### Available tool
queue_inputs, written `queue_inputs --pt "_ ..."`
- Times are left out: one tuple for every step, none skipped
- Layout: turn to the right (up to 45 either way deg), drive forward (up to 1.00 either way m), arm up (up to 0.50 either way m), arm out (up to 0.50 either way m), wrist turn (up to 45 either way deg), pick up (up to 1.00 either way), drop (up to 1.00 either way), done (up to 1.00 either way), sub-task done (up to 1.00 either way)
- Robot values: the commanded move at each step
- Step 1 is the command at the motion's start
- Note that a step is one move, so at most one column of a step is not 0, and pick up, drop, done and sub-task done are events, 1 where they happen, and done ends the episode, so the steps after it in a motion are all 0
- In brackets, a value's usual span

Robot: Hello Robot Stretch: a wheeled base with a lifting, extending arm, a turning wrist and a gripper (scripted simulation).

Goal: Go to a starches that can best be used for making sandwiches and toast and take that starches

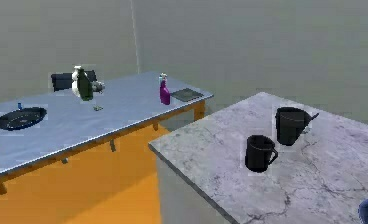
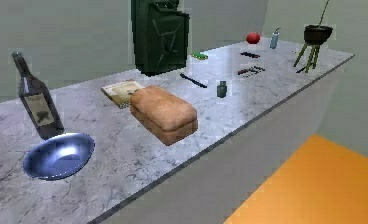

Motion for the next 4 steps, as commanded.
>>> queue_inputs --pt "0.0 0.0 0.38 0.0 0.0 0.0 0.0 0.0 0.0" --pt "0.0 0.0 0.0 0.24 0.0 0.0 0.0 0.0 0.0" --pt "0.0 0.0 0.0 0.0 45.0 0.0 0.0 0.0 0.0" --pt "0.0 0.0 0.0 0.0 45.0 0.0 0.0 0.0 0.0"
